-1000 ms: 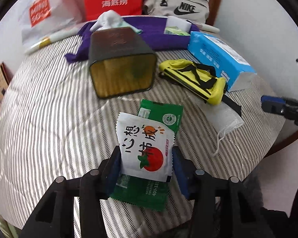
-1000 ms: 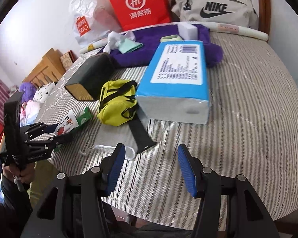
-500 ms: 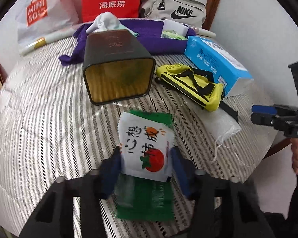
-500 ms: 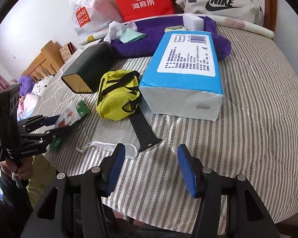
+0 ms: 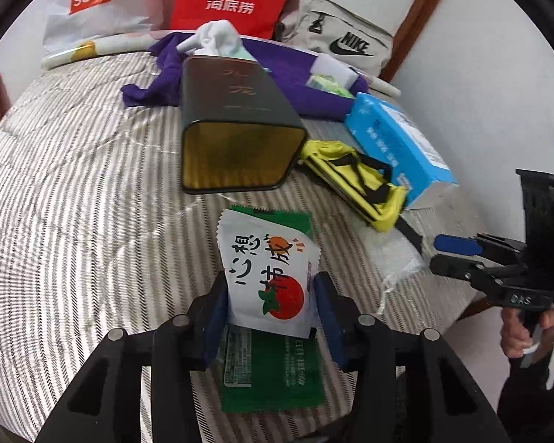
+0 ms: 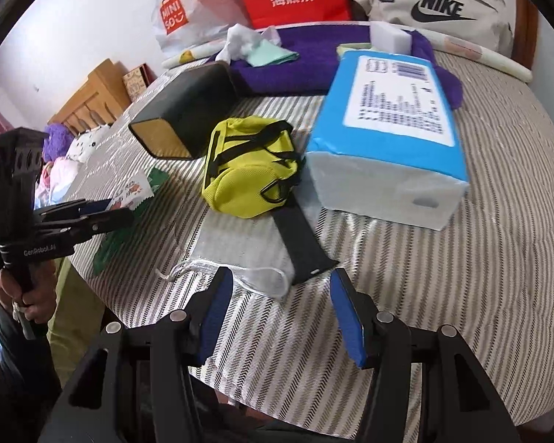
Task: Organize soft objects
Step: 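Lift the snack packet with the left gripper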
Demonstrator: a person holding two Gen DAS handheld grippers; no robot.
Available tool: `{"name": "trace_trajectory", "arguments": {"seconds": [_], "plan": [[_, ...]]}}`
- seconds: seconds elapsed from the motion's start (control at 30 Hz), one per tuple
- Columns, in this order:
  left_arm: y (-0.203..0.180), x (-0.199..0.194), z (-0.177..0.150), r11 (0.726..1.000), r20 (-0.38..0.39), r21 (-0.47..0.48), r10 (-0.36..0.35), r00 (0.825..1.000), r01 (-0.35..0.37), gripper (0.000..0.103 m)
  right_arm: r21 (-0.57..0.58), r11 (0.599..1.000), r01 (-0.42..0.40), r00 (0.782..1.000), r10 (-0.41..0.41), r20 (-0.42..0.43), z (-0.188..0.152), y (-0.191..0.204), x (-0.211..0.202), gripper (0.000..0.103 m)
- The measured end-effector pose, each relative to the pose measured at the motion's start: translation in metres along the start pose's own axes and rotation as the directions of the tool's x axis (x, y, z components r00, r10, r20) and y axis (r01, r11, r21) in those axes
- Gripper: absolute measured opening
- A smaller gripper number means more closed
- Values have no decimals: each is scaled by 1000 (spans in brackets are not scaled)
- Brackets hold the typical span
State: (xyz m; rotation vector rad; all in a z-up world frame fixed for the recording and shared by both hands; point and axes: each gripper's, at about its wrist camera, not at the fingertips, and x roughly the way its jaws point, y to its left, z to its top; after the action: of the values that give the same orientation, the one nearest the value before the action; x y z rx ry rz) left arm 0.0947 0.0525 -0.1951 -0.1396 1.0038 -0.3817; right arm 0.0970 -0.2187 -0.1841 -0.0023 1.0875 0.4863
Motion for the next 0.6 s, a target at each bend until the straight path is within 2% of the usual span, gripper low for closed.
{"name": "trace_trajectory", "arguments": {"seconds": [0.2, 0.37, 0.47, 0.6], "plan": [[1, 4, 4, 1000, 7, -7, -31, 1000, 31, 42, -14, 1000, 7, 1000, -7, -18, 2, 5, 7, 54], [7, -2, 10, 999, 28, -6, 34, 999, -34, 39, -14, 1000, 12, 1000, -12, -18, 3, 5, 9, 54], [16, -4, 10, 998, 27, -26, 56, 998, -55, 39, -21, 1000, 15, 1000, -15, -16, 5, 5, 12, 54], [23, -6, 9, 997, 24, -53, 61, 998, -60, 39, -40, 997, 65, 998, -65, 1, 11, 8, 18, 54]]}}
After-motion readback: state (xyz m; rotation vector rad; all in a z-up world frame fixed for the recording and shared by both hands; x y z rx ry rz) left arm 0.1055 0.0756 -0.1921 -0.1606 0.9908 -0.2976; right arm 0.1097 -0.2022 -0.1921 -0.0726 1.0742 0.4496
